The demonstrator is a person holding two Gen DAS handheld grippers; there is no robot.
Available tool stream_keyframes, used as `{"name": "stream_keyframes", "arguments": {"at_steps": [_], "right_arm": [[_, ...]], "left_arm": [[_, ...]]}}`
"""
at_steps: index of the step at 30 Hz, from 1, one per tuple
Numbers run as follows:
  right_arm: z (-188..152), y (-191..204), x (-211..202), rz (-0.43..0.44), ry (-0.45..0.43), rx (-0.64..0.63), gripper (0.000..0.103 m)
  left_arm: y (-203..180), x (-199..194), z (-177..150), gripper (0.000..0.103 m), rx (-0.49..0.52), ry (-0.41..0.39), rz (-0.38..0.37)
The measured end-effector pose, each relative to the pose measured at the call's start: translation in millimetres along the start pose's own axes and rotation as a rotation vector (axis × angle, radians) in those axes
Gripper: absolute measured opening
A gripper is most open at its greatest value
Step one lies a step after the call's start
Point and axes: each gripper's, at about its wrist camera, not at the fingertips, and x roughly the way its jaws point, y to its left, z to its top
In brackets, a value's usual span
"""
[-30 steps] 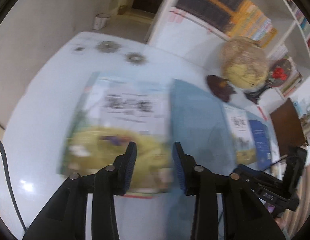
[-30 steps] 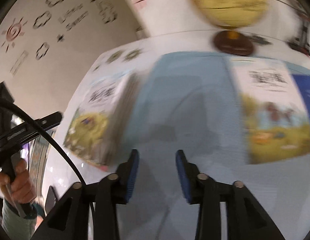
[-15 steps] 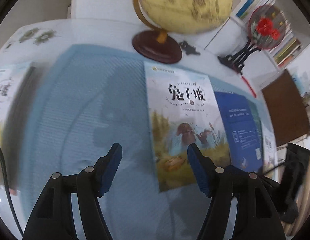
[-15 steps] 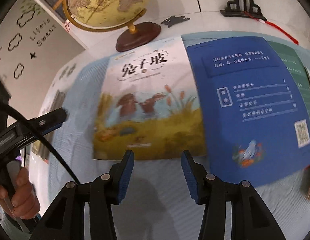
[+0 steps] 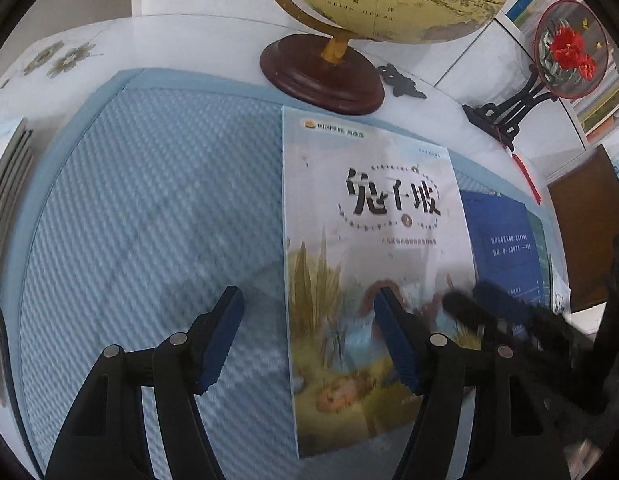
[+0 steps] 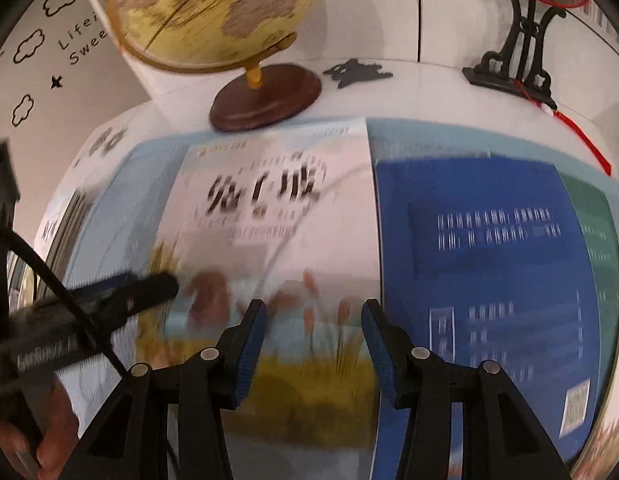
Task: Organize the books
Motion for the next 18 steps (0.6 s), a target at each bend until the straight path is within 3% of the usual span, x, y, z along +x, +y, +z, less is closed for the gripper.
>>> {"name": "stream_keyframes", "arguments": {"at_steps": [9, 13, 16, 18], "right_arm": [[83.0, -7.8, 37.3, 0.077, -0.018, 0.023, 0.048], [99.0, -3.9, 44.3, 0.086, 0.003, 0.004, 0.047], [103.9, -4.9, 37.1, 0.024, -0.042, -0.014, 0.048], [104.7, -12.1, 44.0, 0.029, -0.002, 0.021, 0.047]], "left_arm": [[-2.4, 4.3, 6.5, 0.066, 0.034, -0.017, -0.011], [-6.1, 6.4, 7.5, 0.066, 0.051, -0.026, -0.001], [-7.4, 5.7, 5.4, 0.066, 0.064, -0.028, 0.005], [-5.5, 3.2, 2.0, 0.066, 0.057, -0.031, -0.003]]}}
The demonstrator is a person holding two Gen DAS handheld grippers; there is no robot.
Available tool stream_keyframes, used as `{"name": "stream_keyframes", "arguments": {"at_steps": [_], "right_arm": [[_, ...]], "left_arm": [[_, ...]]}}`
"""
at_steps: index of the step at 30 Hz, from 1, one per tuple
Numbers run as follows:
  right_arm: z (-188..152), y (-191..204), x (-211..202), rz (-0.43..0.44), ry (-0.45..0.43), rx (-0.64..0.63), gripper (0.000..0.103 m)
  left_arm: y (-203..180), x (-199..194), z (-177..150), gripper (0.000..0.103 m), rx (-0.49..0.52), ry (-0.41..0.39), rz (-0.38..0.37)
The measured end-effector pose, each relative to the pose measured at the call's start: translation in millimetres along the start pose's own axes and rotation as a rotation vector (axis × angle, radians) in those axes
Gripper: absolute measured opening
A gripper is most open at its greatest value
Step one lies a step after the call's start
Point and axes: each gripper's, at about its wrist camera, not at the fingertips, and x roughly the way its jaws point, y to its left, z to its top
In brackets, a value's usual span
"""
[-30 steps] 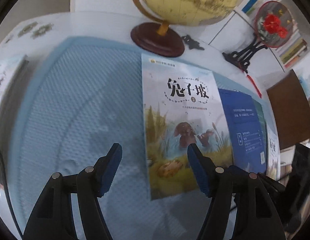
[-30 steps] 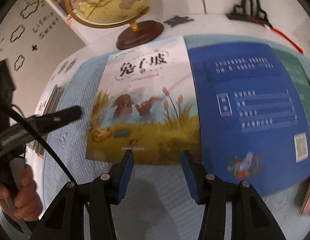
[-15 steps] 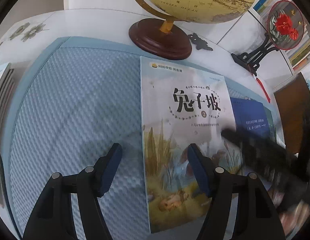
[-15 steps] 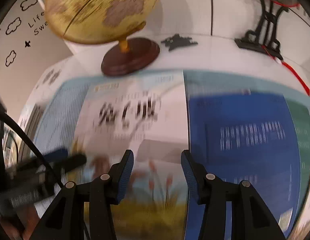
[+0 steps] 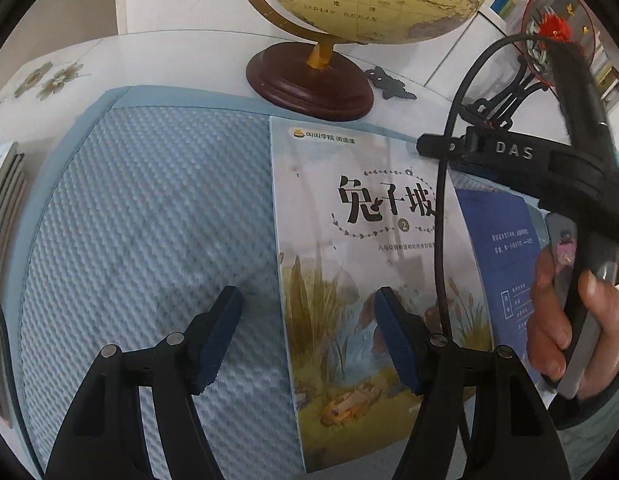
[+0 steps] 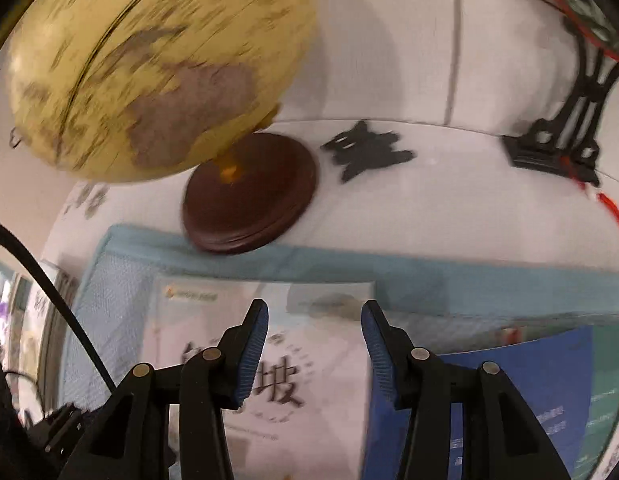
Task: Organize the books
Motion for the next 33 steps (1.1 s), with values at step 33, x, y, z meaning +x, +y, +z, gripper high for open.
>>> {"name": "stream_keyframes", "arguments": {"at_steps": [33], "right_arm": [[-271.3, 17.6, -105.0, 0.178, 0.181, -0.169, 0.037]], "left_arm": [[-5.8, -98.2, -214.6, 0.056, -0.056, 0.130, 0.087]]}}
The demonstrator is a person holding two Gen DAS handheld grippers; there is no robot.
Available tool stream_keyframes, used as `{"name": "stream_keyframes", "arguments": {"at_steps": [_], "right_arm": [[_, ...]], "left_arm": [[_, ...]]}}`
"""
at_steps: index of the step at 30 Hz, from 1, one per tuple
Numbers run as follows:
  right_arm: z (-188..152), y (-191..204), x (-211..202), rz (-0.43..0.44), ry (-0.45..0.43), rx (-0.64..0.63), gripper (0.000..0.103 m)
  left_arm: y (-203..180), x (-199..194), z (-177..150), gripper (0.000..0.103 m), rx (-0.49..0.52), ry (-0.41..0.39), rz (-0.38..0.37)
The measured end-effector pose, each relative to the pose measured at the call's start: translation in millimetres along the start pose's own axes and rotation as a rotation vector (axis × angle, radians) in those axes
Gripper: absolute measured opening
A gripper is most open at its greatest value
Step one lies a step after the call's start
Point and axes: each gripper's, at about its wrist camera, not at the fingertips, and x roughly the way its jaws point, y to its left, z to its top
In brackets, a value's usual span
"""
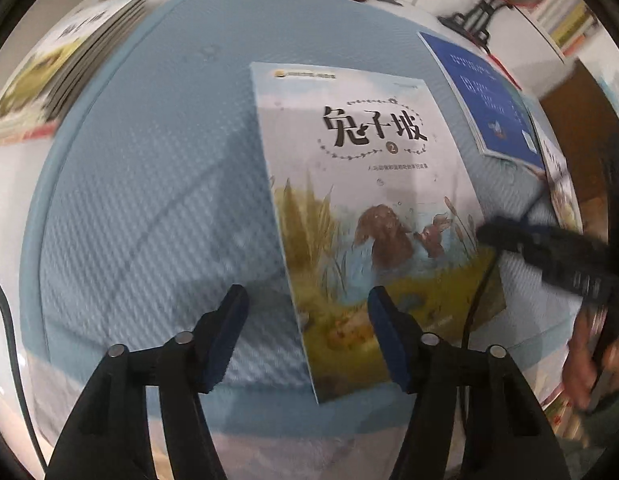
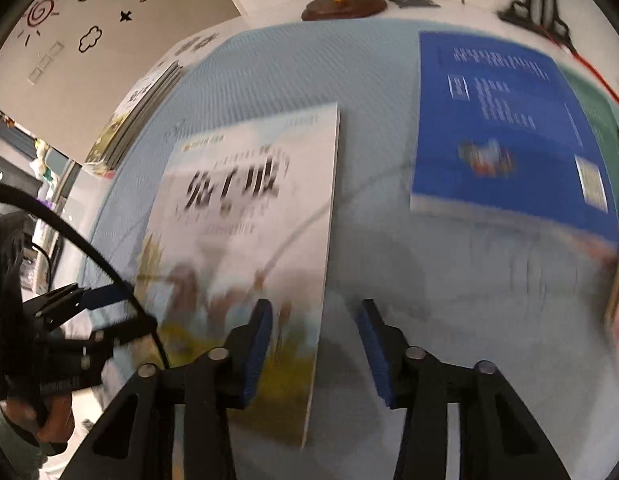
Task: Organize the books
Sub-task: 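Grasp the rabbits-and-reeds book edge with the left gripper and lift, then carry the rabbits-and-reeds book with the left gripper toward the stack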
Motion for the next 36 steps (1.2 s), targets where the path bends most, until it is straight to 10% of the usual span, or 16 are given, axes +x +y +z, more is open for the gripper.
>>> {"name": "stream_keyframes", "arguments": {"at_steps": [8, 16, 20, 22, 26, 30, 33, 36], "right_arm": [[-33.5, 21.8, -1.1, -0.004, -0.028, 0.051, 0.033], [-55.9, -2.8, -17.4, 0.051, -0.098, 0.219, 0.035], [-61.8, -7.1, -21.6, 0.062, -0.124, 0.246, 0.035], [-65.5, -6.6, -24.5, 0.053, -0.130, 0.260, 0.035], [-68.1, -2.4, -26.0, 0.044, -0.140, 0.286, 0.038], [-71.8, 5.6, -28.4, 0.065, -0.105, 0.301, 0.040], [-90.5, -13.1, -34.9, 0.173, -0.115, 0.388, 0.064], [-101.6, -29.9, -31.7, 0.320, -0.131, 0.475, 0.065]], "left_arm": [[5.1, -1.4, -6.4, 0.043, 0.003, -0.033, -0.082], [25.3, -49.9, -6.1, 0.043, -0.057, -0.109, -0.463], [18.6, -32.4, -2.7, 0.042, -0.039, -0.093, -0.382], [12.7, -10.5, -0.1, 0.022, -0.048, -0.056, -0.358], [-1.2, 12.0, -4.6, 0.016, -0.051, -0.050, -0.315], [4.4, 1.2, 5.4, 0.010, -0.170, -0.020, -0.519], [9.3, -0.8, 9.7, 0.010, -0.234, 0.028, -0.647], [13.6, 4.6, 10.0, 0.010, -0.313, 0.083, -0.760]]}}
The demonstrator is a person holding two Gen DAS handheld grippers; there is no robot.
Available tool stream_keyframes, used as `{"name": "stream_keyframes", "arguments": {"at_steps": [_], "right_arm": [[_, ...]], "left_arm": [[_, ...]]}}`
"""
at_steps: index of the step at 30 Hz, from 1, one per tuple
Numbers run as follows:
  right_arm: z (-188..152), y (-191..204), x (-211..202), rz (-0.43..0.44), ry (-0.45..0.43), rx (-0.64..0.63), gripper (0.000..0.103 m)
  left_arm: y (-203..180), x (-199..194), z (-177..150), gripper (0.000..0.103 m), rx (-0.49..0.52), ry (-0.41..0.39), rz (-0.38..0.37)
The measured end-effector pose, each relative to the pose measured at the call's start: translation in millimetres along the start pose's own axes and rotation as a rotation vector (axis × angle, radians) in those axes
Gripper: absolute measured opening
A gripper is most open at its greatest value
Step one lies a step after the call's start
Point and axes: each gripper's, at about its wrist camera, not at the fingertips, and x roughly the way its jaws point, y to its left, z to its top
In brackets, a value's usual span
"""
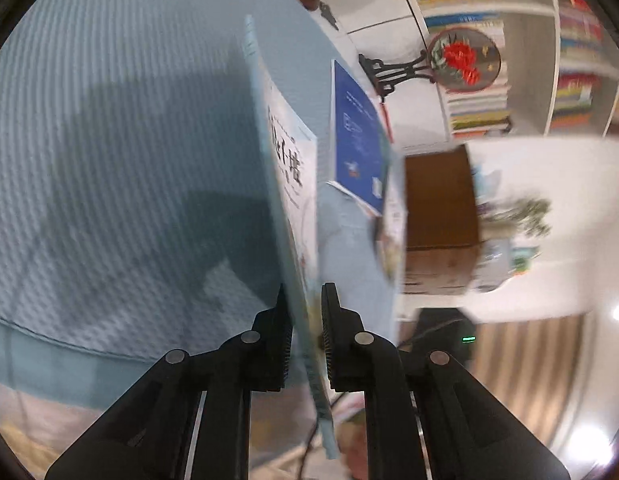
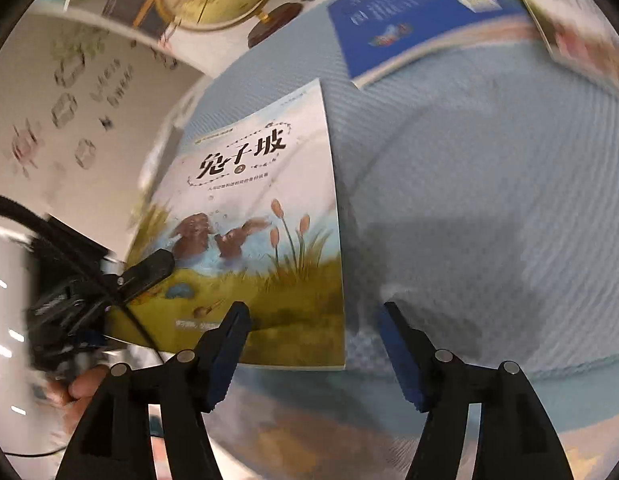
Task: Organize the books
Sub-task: 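Carry the rabbits-and-reeds book with the left gripper toward the stack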
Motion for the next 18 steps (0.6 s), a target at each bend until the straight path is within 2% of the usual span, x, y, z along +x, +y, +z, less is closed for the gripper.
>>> {"name": "stream_keyframes", "arguments": {"at_steps": [2, 4, 5, 6, 9, 10, 13, 14, 16, 18], "right_arm": [[3.9, -6.3, 4.1, 0.077, 0.002, 0.052, 0.065], [9.8, -8.8, 11.8, 0.156, 0.002, 0.094, 0.062], [12.6, -8.7, 15.9, 0.182, 0.002, 0.103, 0.057], [15.4, -9.6, 22.2, 0.215, 0.013, 0.123, 0.046], [16.1, -8.6, 26.6, 0.221, 0.005, 0.130, 0.031], [15.0, -5.4, 24.8, 0.213, 0.003, 0.115, 0.026], [14.5, 15.7, 22.8, 0.107, 0.000, 0.013, 0.023], [13.4, 29.7, 22.2, 0.036, 0.002, -0.059, 0.022], [11.5, 49.7, 21.6, -0.060, -0.002, -0.172, 0.022], [8.2, 72.5, 21.7, -0.160, -0.010, -0.302, 0.022]], "left_arm": [[7.9, 1.7, -1.5, 0.010, -0.063, 0.019, -0.061], [14.3, 1.9, -3.2, 0.010, -0.098, 0.025, -0.081], [15.7, 1.4, -4.4, 0.010, -0.101, 0.030, -0.071], [17.1, 3.4, -4.1, 0.010, -0.106, 0.041, -0.056], [23.9, -1.5, -5.4, 0.010, -0.114, 0.045, -0.006], [23.3, -1.9, -4.9, 0.010, -0.100, 0.043, 0.030], [11.5, 1.7, -3.9, 0.011, -0.007, 0.040, 0.171], [5.8, 3.9, -4.9, 0.011, 0.028, 0.039, 0.211], [-9.1, 9.9, -7.6, 0.017, 0.113, 0.036, 0.309], [-21.1, 14.2, -9.0, 0.019, 0.177, 0.023, 0.376]]}}
